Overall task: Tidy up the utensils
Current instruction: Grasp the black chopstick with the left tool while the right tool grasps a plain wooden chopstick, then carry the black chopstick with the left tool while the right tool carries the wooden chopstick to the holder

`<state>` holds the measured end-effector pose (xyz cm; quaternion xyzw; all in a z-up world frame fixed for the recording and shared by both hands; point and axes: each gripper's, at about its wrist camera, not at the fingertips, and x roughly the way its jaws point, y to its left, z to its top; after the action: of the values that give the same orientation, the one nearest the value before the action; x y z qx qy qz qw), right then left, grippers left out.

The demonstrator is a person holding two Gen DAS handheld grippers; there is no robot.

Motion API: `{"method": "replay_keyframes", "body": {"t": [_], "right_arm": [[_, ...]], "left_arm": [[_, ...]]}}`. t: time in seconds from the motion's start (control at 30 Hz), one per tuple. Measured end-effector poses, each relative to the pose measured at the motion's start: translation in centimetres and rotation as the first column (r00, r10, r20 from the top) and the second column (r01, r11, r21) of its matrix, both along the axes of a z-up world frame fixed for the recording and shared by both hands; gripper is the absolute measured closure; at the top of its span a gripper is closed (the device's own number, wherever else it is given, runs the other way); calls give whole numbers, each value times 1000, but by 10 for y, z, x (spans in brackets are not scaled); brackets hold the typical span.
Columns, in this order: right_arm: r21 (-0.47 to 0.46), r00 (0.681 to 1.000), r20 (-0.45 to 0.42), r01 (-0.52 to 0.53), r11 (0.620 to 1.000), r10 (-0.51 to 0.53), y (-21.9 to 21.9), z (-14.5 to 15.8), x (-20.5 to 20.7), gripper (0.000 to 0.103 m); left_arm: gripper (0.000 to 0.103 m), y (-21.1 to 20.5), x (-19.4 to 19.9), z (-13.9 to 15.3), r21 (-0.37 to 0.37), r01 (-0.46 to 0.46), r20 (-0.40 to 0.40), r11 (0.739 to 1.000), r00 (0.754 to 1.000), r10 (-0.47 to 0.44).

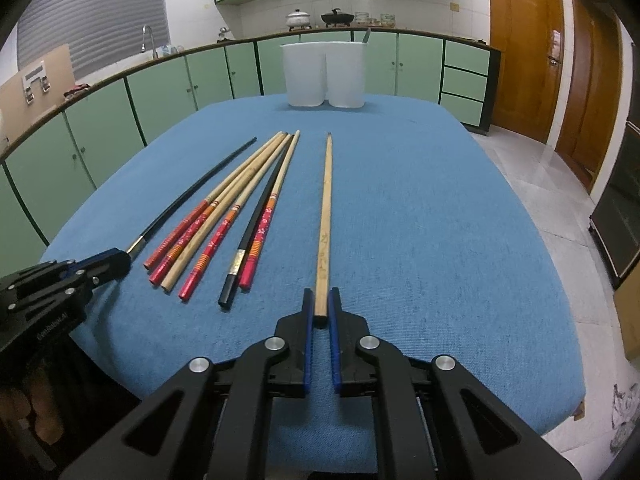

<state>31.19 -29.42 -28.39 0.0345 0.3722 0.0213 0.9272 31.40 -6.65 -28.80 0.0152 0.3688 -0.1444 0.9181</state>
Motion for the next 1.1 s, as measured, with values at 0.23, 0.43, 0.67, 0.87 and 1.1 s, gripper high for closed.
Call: {"method": "replay_keyframes", "body": {"t": [0.23, 0.43, 0.67, 0.87, 1.1], "right_arm": [[34, 998, 70, 5, 999, -8, -2, 36, -16, 96], [26, 990, 142, 1, 1000, -4, -4, 86, -17, 96], [-13, 983, 183, -28, 1000, 30, -3, 142, 7, 96], [-58, 983, 175, -53, 997, 62, -1, 174, 39, 96], [-64, 987, 125, -96, 993, 103, -3, 199, 87, 96]], "left_arm": [[97, 6, -6, 42, -65, -13, 51, 998, 999, 17], [97, 7, -4, 89, -73, -2, 121, 997, 993, 11], [97, 9, 13, 132, -73, 24, 165, 997, 986, -12], [97, 9, 41, 158, -68, 65, 152, 996, 987, -54], [97, 1, 78, 179, -39, 117, 129, 992, 985, -111]]}}
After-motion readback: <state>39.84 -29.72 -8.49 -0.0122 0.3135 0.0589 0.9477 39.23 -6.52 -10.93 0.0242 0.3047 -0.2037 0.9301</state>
